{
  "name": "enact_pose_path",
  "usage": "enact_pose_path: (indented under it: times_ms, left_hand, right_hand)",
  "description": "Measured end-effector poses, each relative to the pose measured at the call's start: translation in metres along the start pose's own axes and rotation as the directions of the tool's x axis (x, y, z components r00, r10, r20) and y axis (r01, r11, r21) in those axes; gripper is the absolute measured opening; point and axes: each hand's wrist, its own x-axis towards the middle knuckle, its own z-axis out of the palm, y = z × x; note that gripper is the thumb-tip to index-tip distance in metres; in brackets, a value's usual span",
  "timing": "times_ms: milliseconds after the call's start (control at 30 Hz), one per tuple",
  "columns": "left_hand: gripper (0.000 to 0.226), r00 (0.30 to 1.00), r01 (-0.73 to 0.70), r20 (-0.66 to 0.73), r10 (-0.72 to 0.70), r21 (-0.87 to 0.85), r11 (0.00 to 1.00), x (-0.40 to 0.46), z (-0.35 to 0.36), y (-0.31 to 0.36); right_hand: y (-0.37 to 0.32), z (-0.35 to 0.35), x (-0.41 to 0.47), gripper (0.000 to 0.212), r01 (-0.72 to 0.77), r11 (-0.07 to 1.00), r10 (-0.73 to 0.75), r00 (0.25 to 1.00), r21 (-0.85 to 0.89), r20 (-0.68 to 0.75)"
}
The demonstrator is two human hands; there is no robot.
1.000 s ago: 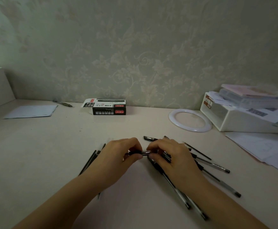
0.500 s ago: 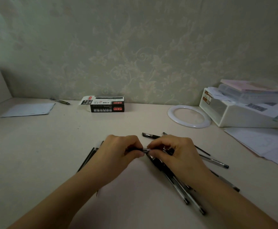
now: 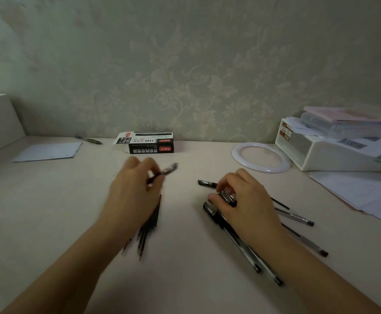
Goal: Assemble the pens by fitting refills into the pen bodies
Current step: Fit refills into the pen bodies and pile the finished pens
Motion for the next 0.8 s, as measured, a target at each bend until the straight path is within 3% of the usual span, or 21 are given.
enact_pose_path:
  times_ms: [133,267,433,633,733,800]
  left_hand:
    - [0.016,0.940,0.313,0.032,-0.340,0.315,0.896,0.010,-0.018,-0.044]
    - [0.019,0.865,0.377,0.189,-0.465,0.365,0.851,0.009,-0.017,-0.067]
    - [0.020,0.829,0.364,0.282,-0.482,0.380,0.850,0.008,-0.013,-0.069]
    - [0.028,0.859,0.314,0.253,-0.446,0.427,0.848,0.009,-0.012,-0.062]
    - [0.030,0.933,0.286,0.147,-0.329,0.256,0.923,0.008,-0.009,-0.047]
    - [0.025,0.958,0.247,0.149,-0.247,0.021,0.969,0.006,-0.004,-0.027]
  right_hand:
    - [-0.002,0.004,-0.004,0.027,-0.010,0.978,0.039,0.990,-0.206,0.137]
    - [-0.007,0.007,-0.007,0.029,-0.010,0.970,0.062,0.977,-0.243,0.206]
    - [-0.010,0.006,-0.007,0.028,0.005,0.963,0.062,0.970,-0.270,0.237]
    - [-0.013,0.008,-0.005,0.027,-0.008,0.954,0.094,0.957,-0.300,0.275]
    - [-0.016,0.003,-0.004,0.024,-0.083,0.979,0.132,0.955,-0.189,0.266]
    - [-0.016,-0.004,0.000,0.022,-0.258,0.965,0.240,0.937,0.040,0.254]
